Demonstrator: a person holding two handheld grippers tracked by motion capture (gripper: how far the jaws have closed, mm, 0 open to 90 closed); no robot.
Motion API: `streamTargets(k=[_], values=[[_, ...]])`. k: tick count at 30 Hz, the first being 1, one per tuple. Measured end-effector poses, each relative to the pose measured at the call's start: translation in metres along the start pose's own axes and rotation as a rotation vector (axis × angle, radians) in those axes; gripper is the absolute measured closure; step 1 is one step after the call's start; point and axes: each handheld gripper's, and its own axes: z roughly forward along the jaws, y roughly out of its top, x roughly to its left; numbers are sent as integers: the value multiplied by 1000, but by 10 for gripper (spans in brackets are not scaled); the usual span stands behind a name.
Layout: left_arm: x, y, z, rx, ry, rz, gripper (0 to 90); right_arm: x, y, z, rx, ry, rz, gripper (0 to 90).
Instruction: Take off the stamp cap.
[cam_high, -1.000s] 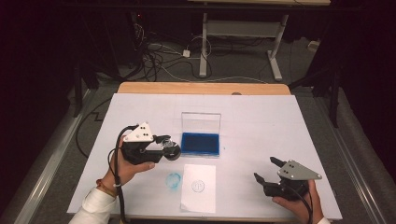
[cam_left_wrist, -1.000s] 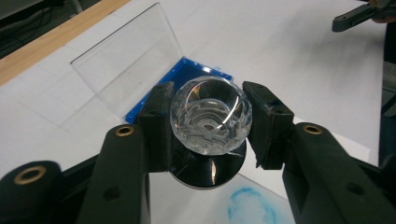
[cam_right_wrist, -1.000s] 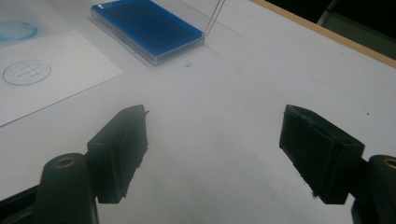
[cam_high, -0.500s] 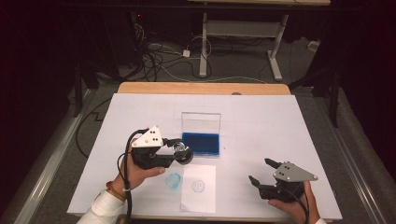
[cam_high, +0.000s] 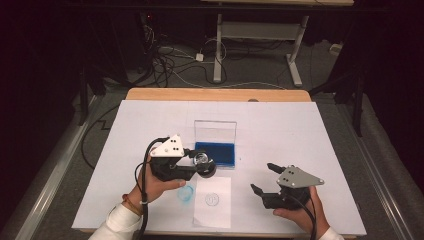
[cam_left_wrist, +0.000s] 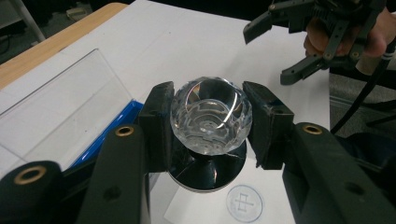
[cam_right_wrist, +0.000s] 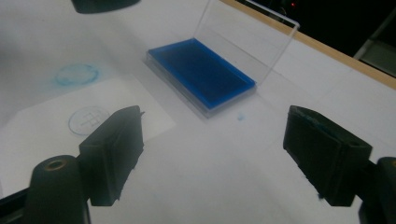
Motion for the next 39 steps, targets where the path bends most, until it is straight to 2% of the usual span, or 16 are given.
streamTargets(k=[6, 12, 17, 20, 23, 24, 28, 33, 39], values=[[1, 4, 6, -10, -25, -12, 546, 6, 15, 15, -15, 67, -13, 204], [3, 5, 7, -27, -30, -33, 547, 18, 29, 30, -28, 122, -37, 204], [1, 7, 9, -33, -46, -34, 547, 29, 39, 46, -41, 171, -69, 205], [-1, 10, 9, -41, -57, -33, 547, 32, 43, 54, -39, 185, -61, 215], [-2, 11, 9, -54, -64, -40, 546, 36, 47, 60, -36, 190, -78, 239], [-2, 11, 9, -58, -64, -43, 546, 38, 48, 61, -36, 184, -86, 280], [-3, 11, 9, -66, -79, -51, 546, 44, 51, 66, -39, 177, -105, 300], [-2, 9, 10, -67, -83, -55, 546, 46, 54, 67, -73, 184, -86, 316], [-2, 6, 13, -59, -92, -55, 546, 47, 53, 67, -71, 180, -91, 372]])
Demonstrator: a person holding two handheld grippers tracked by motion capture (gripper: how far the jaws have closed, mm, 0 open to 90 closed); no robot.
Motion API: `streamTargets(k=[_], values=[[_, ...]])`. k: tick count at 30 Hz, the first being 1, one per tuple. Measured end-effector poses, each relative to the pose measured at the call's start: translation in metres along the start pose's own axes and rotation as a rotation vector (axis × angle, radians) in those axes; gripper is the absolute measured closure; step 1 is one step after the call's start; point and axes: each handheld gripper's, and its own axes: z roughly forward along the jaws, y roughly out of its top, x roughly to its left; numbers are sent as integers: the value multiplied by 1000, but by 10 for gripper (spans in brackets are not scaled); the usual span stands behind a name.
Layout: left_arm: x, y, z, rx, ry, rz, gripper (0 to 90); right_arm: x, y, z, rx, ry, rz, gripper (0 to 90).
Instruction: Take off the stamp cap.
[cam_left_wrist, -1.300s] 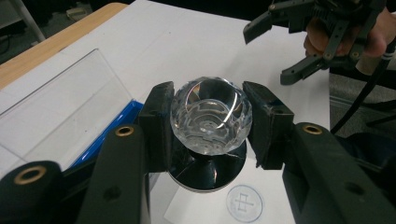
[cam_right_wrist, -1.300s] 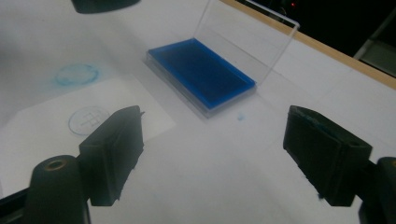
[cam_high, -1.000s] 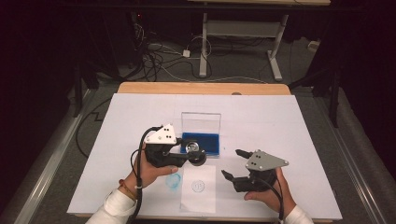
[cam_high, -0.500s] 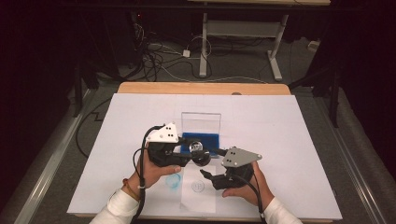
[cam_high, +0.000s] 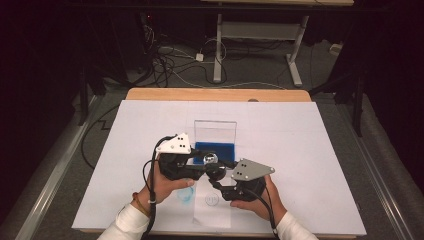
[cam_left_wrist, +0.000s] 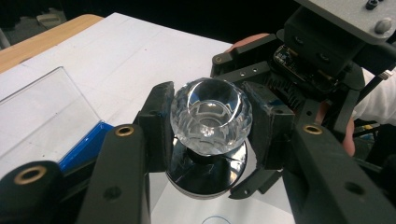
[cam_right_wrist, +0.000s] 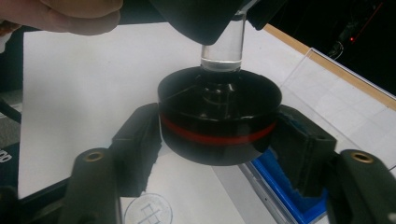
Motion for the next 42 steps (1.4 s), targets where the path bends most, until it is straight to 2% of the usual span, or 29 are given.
streamTargets(k=[10, 26, 29, 37, 42], values=[[3, -4, 2, -10, -16, -25, 546, 1, -3, 2, 15, -5, -5, 370], [0, -4, 5, 16, -29, -4, 546, 3, -4, 4, 54, 16, -11, 386], [-1, -4, 6, 17, -36, -1, 546, 3, -5, 4, 69, 27, -7, 389], [-1, -4, 4, 7, -38, 3, 546, 7, -4, 6, 98, 39, -41, 390], [-1, -4, 4, 7, -40, 4, 546, 5, -6, 5, 95, 45, -27, 390]])
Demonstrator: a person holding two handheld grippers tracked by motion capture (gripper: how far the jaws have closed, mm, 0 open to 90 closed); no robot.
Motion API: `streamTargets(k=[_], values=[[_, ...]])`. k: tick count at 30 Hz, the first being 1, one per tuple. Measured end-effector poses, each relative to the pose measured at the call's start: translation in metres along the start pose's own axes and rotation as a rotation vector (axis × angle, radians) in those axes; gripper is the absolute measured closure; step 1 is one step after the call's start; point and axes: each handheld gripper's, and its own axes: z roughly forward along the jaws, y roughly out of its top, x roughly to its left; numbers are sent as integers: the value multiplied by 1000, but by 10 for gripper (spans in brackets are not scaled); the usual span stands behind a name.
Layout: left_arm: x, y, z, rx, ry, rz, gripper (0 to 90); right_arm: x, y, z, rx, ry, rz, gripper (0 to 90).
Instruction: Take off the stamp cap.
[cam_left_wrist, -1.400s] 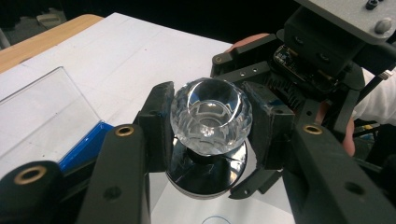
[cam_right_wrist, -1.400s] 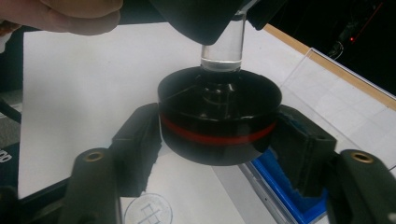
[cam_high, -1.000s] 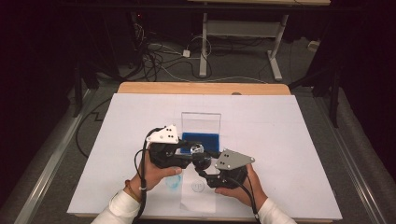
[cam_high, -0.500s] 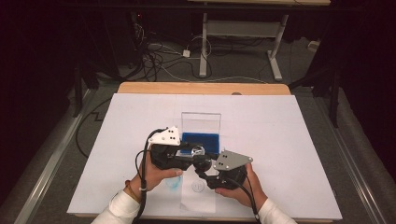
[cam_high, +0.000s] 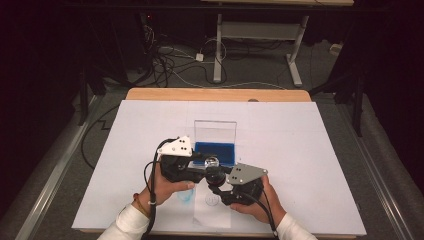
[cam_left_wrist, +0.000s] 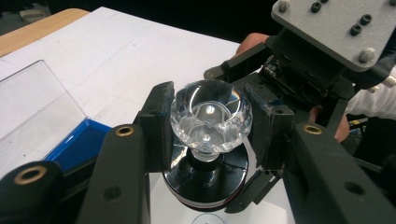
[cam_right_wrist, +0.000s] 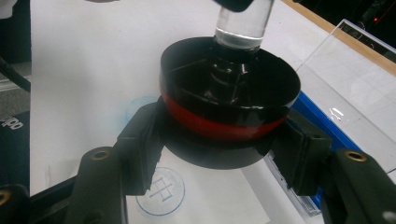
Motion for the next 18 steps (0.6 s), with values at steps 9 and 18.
streamTargets(k=[9, 18], values=[[0, 0, -4, -10, 6, 3, 546, 0, -3, 2, 27, 7, -8, 389], [2, 0, -12, -15, 26, 3, 546, -4, -7, -6, 35, -11, -10, 389]])
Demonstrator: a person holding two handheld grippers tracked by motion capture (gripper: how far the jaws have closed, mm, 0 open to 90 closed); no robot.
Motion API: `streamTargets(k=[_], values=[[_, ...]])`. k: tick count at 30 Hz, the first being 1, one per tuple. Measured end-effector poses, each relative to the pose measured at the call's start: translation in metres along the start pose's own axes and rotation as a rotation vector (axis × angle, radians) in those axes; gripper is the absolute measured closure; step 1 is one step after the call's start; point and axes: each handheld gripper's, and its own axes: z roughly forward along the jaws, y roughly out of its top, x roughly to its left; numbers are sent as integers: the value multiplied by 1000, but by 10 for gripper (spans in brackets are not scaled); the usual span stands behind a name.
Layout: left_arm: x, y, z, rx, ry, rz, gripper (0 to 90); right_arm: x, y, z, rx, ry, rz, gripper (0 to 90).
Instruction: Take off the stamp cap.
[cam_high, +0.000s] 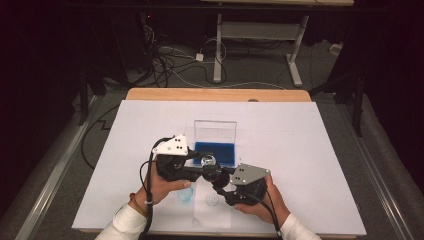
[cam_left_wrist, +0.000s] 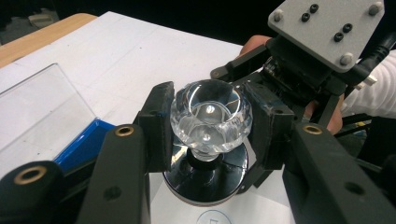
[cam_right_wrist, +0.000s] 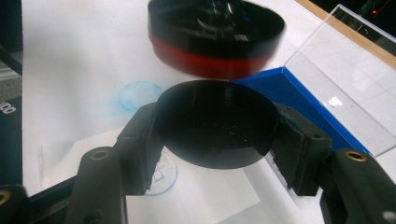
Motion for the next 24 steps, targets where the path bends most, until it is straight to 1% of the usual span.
streamTargets(k=[6, 13, 19, 21, 23, 24], values=[[2, -1, -5, -2, 12, -3, 546, -3, -2, -9, -6, -14, 3, 389], [5, -2, -12, 3, 37, 0, 546, -8, -5, -23, -21, -35, 3, 389], [9, -6, -16, 14, 65, -3, 546, -15, -7, -36, -43, -59, 24, 389], [11, -7, -18, 12, 65, -12, 546, -16, -7, -40, -47, -67, 25, 389], [12, -8, -19, 18, 82, -10, 546, -17, -7, -43, -52, -73, 28, 389], [13, -9, -20, 17, 83, -12, 547, -18, -7, -45, -55, -76, 30, 389]])
